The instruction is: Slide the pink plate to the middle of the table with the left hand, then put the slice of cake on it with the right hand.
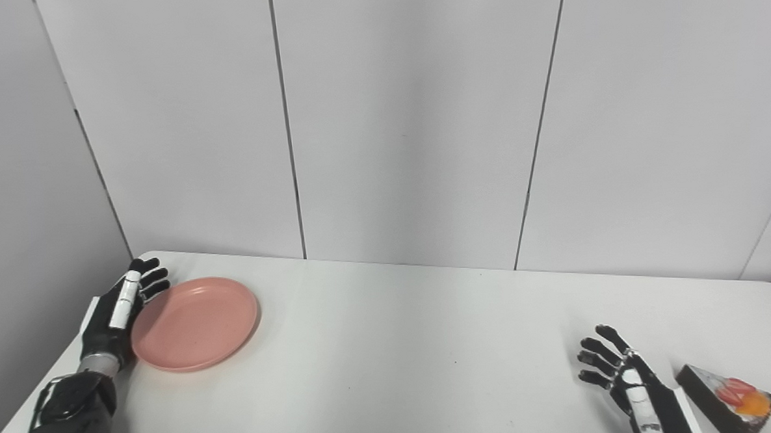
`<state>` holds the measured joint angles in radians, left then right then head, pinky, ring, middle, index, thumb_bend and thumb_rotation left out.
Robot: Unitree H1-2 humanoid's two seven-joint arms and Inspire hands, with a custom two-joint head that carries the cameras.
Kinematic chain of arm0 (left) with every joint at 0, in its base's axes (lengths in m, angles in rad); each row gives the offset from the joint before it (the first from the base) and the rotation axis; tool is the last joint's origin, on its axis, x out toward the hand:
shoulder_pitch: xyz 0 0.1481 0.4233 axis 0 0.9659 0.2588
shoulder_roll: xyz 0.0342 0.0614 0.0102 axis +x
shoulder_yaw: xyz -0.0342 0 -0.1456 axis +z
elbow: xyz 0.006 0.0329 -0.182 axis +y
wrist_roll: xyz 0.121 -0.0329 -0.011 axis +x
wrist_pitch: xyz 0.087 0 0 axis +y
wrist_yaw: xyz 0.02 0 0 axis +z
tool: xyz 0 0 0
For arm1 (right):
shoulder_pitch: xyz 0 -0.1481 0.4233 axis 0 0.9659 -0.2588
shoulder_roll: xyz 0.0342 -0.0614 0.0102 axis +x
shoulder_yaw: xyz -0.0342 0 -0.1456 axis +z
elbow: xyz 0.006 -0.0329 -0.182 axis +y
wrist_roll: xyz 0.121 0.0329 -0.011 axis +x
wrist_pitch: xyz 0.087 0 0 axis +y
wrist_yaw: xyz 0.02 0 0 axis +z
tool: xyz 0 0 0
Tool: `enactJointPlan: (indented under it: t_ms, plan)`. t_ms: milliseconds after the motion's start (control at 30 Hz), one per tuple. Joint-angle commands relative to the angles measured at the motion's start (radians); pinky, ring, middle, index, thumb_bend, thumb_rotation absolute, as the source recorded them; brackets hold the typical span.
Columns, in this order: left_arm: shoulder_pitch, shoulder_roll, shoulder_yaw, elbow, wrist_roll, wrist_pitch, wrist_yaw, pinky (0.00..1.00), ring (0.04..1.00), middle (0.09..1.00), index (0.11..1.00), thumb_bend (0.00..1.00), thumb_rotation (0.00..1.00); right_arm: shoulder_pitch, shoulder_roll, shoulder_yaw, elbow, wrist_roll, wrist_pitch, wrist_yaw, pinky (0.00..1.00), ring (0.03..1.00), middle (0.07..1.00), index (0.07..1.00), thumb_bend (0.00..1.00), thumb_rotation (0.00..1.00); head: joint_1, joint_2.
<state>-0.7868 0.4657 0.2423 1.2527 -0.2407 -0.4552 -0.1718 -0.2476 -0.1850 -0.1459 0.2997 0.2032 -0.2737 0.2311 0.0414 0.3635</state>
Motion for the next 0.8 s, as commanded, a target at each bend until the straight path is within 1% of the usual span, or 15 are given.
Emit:
enactJointPlan:
  t_ms: [0,67,167,233,300,333,433,500,667,767]
  plan:
    - [-0.005,-0.024,-0.011,-0.022,0.008,-0.008,-0.03,0.76,0.808,0.812,0.783,0.78,0.81,0.123,0.077,0.033,0.084,0.007,0.023,-0.008,0.73,0.779,0.797,0.852,0.91,0.91,0.001,0.0]
    - [-0.002,-0.035,-0.009,-0.03,-0.002,-0.004,-0.034,0.75,0.814,0.817,0.779,0.77,0.79,0.124,0.078,0.034,0.082,0.006,0.023,-0.008,0.72,0.779,0.797,0.855,0.9,0.92,0.001,0.0]
    - [0.0,-0.041,-0.022,-0.036,0.006,0.002,-0.046,0.76,0.822,0.83,0.786,0.78,0.83,0.126,0.079,0.036,0.075,0.004,0.027,-0.008,0.73,0.781,0.8,0.857,0.88,0.92,-0.008,0.006]
    - [-0.003,-0.048,-0.02,-0.032,-0.002,0.003,-0.055,0.78,0.827,0.831,0.784,0.82,0.82,0.128,0.08,0.037,0.068,0.001,0.031,-0.012,0.72,0.78,0.797,0.854,0.89,0.92,-0.013,0.008]
    - [-0.005,-0.06,-0.016,-0.033,-0.008,0.003,-0.051,0.77,0.816,0.817,0.777,0.82,0.8,0.13,0.083,0.04,0.061,-0.002,0.039,-0.017,0.72,0.779,0.796,0.854,0.89,0.92,-0.02,0.011]
    - [-0.006,-0.065,-0.015,-0.035,-0.008,0.003,-0.047,0.76,0.805,0.803,0.777,0.8,0.79,0.13,0.084,0.041,0.057,-0.003,0.043,-0.02,0.73,0.778,0.796,0.852,0.89,0.91,-0.02,0.011]
    - [-0.01,-0.078,-0.021,-0.033,-0.002,-0.001,-0.052,0.8,0.834,0.825,0.8,0.75,0.81,0.132,0.088,0.047,0.047,-0.014,0.053,-0.036,0.72,0.772,0.789,0.844,0.91,0.91,-0.035,0.013]
    - [-0.016,-0.086,-0.025,-0.026,0.001,0.001,-0.054,0.81,0.844,0.833,0.807,0.74,0.82,0.132,0.091,0.05,0.045,-0.02,0.052,-0.041,0.72,0.772,0.789,0.844,0.91,0.91,-0.042,0.014]
    - [-0.033,-0.117,-0.022,-0.026,-0.007,0.017,-0.05,0.8,0.847,0.833,0.79,0.73,0.79,0.13,0.096,0.057,0.042,-0.024,0.05,-0.048,0.72,0.769,0.788,0.848,0.91,0.92,-0.051,0.016]
    - [-0.041,-0.132,-0.034,-0.034,0.008,0.016,-0.042,0.8,0.841,0.832,0.79,0.74,0.8,0.131,0.099,0.061,0.035,-0.028,0.053,-0.055,0.72,0.768,0.788,0.849,0.9,0.92,-0.057,0.017]
